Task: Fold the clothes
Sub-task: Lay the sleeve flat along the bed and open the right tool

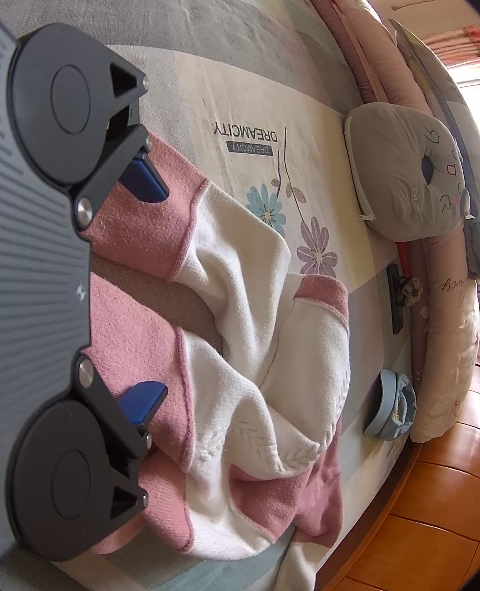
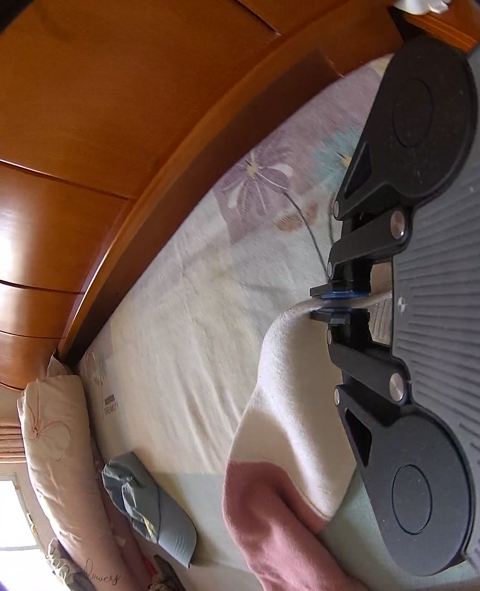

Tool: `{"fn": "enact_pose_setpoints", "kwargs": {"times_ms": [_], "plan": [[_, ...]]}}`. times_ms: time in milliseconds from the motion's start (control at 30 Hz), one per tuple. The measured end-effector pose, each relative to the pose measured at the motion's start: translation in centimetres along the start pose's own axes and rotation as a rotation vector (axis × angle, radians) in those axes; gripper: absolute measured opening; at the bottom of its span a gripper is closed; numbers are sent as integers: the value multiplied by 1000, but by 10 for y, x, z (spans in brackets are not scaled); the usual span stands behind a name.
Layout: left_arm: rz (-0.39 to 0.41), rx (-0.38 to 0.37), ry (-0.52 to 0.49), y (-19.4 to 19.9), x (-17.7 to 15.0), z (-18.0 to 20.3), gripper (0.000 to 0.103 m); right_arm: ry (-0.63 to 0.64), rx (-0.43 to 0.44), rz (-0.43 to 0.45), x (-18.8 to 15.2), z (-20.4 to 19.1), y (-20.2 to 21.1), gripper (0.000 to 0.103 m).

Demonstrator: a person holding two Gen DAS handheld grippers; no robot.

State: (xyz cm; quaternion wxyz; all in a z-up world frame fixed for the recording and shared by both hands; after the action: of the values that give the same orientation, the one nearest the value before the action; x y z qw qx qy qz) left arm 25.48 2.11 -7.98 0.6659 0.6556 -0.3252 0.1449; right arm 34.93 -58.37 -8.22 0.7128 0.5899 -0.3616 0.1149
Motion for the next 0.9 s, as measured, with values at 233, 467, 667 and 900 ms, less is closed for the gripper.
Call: {"fn": "enact_pose_setpoints", "kwargs": {"times_ms": [233, 467, 667, 900], "plan": [[-7, 23, -1, -1, 4, -4, 102, 8, -151, 51, 45, 14, -13, 7], [-16, 28, 3, -3, 2, -6, 102, -74, -179, 89, 59, 17, -22, 14], [-6, 16, 4, -3, 3, -5, 102, -109, -92, 121, 47, 4, -6, 33], [0, 3, 2, 0, -1, 0, 102, -142, 157, 58, 23, -27, 16, 47]]}}
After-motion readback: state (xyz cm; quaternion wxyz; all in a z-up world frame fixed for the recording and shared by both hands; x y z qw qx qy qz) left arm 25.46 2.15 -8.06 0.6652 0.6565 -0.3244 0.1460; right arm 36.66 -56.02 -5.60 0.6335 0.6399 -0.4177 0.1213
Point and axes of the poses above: each gripper's, at about its wrist camera, not at the fingertips, and y roughly against the way its jaws point, z to its right, x to its top, the point moved 5 cm from there along -y, roughly the way its jaws point, and after that the axes turned 3 degrees about -y, right-handed, at the moved point
